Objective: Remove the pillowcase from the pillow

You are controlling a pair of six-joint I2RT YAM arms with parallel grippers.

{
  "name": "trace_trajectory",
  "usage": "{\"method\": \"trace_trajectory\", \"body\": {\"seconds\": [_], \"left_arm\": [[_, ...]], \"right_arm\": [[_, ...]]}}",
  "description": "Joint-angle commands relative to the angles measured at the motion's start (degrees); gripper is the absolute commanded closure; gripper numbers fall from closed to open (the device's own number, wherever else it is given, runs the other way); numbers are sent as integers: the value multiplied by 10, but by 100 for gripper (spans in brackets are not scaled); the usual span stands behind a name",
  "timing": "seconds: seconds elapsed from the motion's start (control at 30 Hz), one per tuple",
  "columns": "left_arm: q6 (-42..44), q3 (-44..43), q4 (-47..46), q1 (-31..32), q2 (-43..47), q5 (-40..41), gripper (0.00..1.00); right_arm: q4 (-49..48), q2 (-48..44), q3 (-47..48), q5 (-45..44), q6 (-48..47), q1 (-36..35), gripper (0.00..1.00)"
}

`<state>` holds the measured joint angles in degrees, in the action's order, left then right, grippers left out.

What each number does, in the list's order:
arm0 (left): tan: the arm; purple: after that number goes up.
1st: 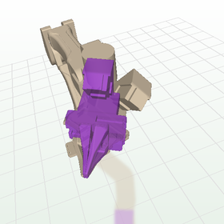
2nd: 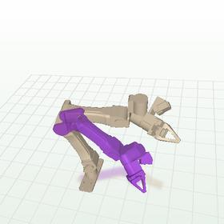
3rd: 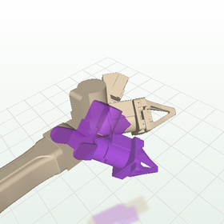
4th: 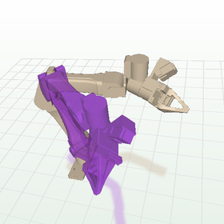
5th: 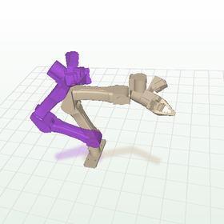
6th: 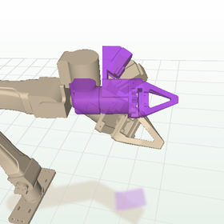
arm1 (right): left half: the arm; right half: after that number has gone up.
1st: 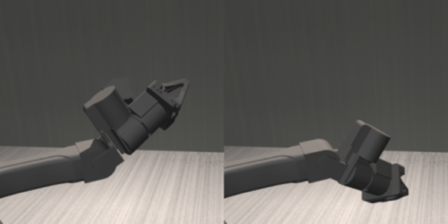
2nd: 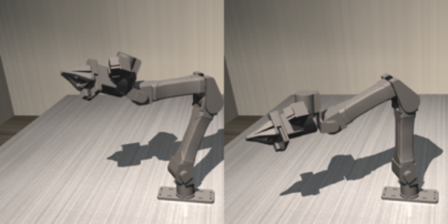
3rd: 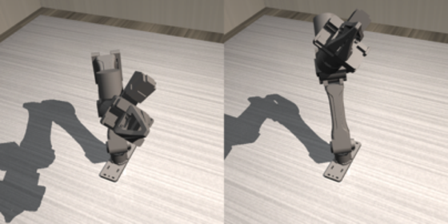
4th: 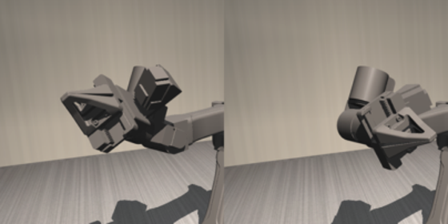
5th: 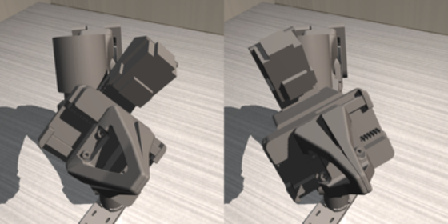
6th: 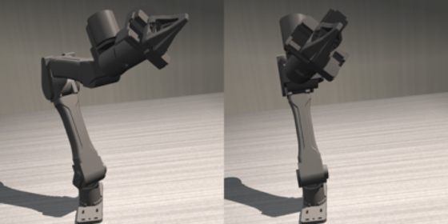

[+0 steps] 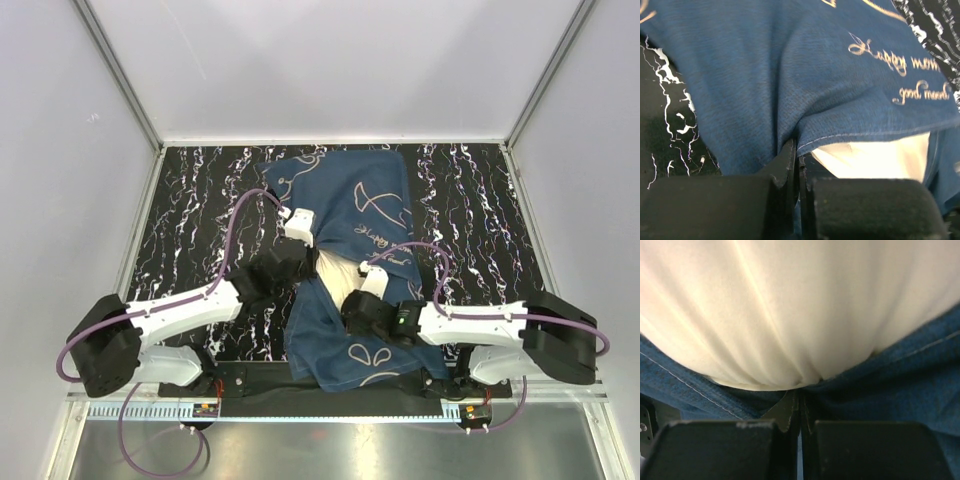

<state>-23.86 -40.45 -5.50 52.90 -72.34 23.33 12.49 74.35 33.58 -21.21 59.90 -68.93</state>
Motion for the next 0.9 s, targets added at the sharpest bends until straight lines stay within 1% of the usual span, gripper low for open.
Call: {"method": "trace_trajectory", "body": {"seconds": [0.0,0.2,0.3,0.33,0.37,0.4,0.43,0.47,0.5,0.53,0.6,0.63,0.7,0.73,0.87], "left_arm": [[-13,-54,-116,-3,47,44,100],[-16,-49,-125,-6,63,54,100],[-17,-47,-123,-6,59,47,100],[-21,-44,-123,-6,56,44,100],[-23,-32,-123,-6,55,45,100],[-26,-25,-125,-6,55,45,100],[-35,-16,-128,-5,55,46,100],[-39,4,-131,-4,55,45,100],[-44,15,-138,-3,55,50,100],[-52,23,-141,1,55,58,100],[-61,46,-150,7,51,63,100],[-66,52,-152,20,48,72,100],[-70,56,-152,39,34,84,100],[-73,56,-150,54,29,94,100],[-101,56,-147,75,6,94,100]], "right_arm": [[-5,37,8,27,24,-31,100],[6,45,-1,26,51,-60,100],[41,23,3,12,59,-69,99],[79,13,16,-6,58,-69,96],[102,-1,24,-18,57,-69,88],[129,-31,37,-32,51,-69,55],[184,-47,64,-64,48,-69,37],[209,-62,78,-80,46,-70,29],[231,-89,91,-94,40,-70,15],[263,-103,116,-105,36,-69,12],[278,-132,133,-123,17,-69,8],[273,-139,142,-124,11,-70,7],[251,-155,142,-119,-16,-70,7],[224,-156,141,-112,-28,-69,7],[174,-147,144,-95,-64,-69,7]]}}
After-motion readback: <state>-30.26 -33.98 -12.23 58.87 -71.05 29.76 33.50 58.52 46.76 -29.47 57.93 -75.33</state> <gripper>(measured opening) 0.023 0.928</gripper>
